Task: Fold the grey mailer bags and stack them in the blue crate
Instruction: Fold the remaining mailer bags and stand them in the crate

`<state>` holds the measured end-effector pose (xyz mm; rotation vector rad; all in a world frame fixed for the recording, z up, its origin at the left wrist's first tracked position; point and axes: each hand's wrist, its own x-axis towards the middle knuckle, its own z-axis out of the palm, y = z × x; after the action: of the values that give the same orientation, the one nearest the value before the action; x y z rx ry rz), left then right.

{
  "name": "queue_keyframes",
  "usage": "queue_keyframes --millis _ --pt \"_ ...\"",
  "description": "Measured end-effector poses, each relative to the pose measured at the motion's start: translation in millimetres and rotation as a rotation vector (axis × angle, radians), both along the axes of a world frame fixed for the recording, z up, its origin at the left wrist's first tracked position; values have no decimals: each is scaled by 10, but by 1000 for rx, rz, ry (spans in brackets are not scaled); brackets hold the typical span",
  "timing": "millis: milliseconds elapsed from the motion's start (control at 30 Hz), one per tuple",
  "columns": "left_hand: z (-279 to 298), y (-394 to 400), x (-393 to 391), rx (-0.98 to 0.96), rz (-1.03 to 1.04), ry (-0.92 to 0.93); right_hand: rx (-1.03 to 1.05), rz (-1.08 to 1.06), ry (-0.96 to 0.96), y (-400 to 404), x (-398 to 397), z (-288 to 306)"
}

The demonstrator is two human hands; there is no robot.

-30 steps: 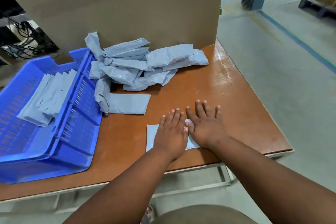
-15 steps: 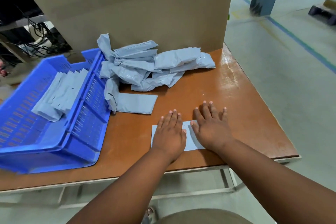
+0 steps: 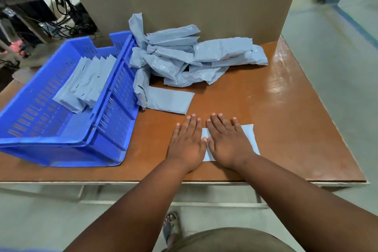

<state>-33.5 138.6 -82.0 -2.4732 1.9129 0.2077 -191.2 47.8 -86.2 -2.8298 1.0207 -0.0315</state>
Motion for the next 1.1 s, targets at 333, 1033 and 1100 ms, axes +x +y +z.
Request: queue_keyframes --millis 333,1033,1100 --pt "101 6 -49 44 26 5 54 56 -9 -32 -99 146" --pt "1 193 -579 -12 -295 -22 -19 128 25 -23 -1162 65" --pt "33 198 -533 8 -278 -3 5 109 27 -27 -1135 118"
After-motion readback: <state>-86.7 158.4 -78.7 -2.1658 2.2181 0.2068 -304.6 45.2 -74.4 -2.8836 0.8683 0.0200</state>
